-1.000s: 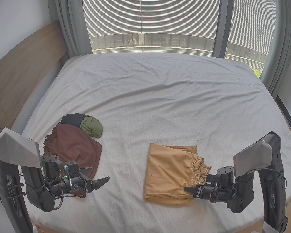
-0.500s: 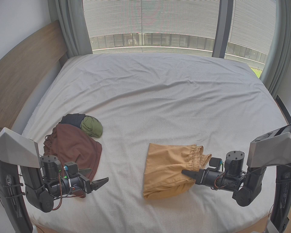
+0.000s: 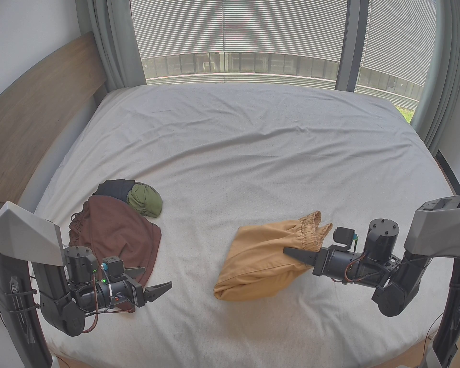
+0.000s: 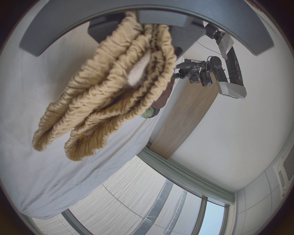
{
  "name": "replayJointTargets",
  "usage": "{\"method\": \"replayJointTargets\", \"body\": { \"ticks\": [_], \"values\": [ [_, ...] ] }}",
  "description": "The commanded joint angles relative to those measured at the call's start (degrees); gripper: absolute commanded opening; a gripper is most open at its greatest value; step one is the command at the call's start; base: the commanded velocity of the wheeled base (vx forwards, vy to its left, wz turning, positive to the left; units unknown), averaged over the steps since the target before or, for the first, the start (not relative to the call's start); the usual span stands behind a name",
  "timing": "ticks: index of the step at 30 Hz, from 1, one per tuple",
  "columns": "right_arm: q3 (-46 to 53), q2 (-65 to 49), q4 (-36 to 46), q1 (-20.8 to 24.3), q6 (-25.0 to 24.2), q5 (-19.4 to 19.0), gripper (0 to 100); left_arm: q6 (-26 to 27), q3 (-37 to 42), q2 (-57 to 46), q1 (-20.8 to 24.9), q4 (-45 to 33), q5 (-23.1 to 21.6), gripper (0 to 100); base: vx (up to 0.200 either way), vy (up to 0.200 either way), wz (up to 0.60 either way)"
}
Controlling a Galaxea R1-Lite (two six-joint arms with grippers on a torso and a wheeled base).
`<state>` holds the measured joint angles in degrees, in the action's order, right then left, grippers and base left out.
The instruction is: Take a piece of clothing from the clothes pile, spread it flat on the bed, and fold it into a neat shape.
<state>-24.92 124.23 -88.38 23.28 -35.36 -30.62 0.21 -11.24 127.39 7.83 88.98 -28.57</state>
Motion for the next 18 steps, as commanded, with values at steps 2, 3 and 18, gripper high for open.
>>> {"method": "replayJointTargets", "body": {
  "ticks": [2,3,18],
  "values": [
    [-4.5,-0.9,0.0,0.0,-0.3,-0.5,0,-0.1,0.0,0.3,0.1,0.1,0.0,100,0.000,0.000,0.00],
    [-5.6,-0.9,0.0,-0.1,-0.8,-0.5,0,-0.1,0.0,0.3,0.1,0.1,0.0,100,0.000,0.000,0.00],
    [-21.0,1.2,5.7,-0.3,-6.9,-0.5,0,0.0,-0.2,1.3,0.3,0.1,-0.1,100,0.000,0.000,0.00]
  ]
}}
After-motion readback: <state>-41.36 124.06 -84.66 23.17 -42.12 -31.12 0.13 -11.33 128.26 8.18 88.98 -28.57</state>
